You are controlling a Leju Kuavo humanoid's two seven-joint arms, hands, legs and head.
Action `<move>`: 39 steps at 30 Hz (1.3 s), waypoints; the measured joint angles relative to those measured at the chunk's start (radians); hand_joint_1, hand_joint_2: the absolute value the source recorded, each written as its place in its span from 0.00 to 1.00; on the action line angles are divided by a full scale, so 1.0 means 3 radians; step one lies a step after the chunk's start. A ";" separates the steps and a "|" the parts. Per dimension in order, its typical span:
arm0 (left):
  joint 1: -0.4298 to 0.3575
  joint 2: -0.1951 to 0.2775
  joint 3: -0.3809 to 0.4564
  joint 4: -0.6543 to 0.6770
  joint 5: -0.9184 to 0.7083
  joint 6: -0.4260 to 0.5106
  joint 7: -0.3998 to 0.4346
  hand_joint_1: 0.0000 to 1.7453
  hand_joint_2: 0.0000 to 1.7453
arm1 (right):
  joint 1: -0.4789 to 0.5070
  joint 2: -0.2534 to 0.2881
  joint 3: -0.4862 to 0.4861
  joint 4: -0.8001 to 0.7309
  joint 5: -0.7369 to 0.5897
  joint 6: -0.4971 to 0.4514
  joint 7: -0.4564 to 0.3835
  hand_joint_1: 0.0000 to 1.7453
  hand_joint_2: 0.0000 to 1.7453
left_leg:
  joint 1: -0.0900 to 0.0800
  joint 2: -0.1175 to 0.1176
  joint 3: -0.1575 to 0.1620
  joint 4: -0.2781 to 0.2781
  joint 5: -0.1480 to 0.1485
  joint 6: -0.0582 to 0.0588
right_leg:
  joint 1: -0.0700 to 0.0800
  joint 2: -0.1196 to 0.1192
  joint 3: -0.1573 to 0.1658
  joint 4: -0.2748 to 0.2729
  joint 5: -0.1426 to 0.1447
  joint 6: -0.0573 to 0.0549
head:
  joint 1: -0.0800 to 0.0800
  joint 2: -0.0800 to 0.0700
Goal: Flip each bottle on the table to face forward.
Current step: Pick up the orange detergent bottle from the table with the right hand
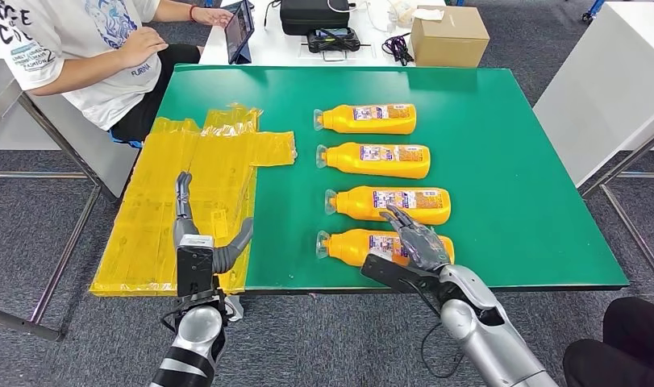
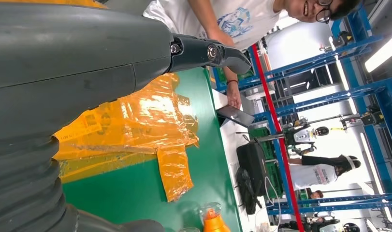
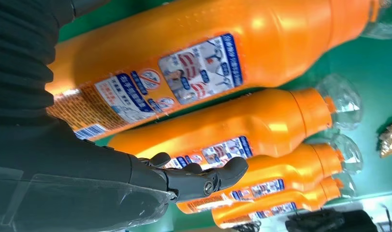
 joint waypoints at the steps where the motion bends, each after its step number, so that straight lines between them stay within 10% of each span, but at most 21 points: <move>1: -0.0004 0.0000 0.0000 0.0004 0.0007 -0.0002 -0.0003 0.00 1.00 | 0.0009 -0.0025 0.0001 -0.0014 -0.0014 0.0018 0.0010 0.00 1.00 | 0.0000 0.0000 0.0000 0.0000 0.0000 0.0000 | 0.0000 0.0000 0.0000 0.0000 0.0000 0.0000 | 0.0000 0.0000; 20: -0.0038 0.0000 -0.0046 0.0096 0.0073 -0.0052 0.0000 0.00 1.00 | 0.0169 -0.0450 -0.0014 -0.0207 0.0058 0.0179 0.0331 0.00 1.00 | -0.0001 0.0001 0.0000 0.0000 0.0000 0.0000 | 0.0000 0.0000 0.0000 0.0000 0.0000 0.0000 | 0.0000 0.0000; 39: -0.0050 0.0000 -0.0095 0.0136 0.0105 -0.0080 0.0031 0.00 1.00 | -0.0019 -0.0399 -0.0003 -0.0022 0.0296 0.0172 0.0477 0.00 1.00 | -0.0001 0.0000 -0.0001 0.0000 0.0000 0.0000 | 0.0000 0.0000 0.0000 0.0000 0.0000 0.0000 | 0.0000 0.0000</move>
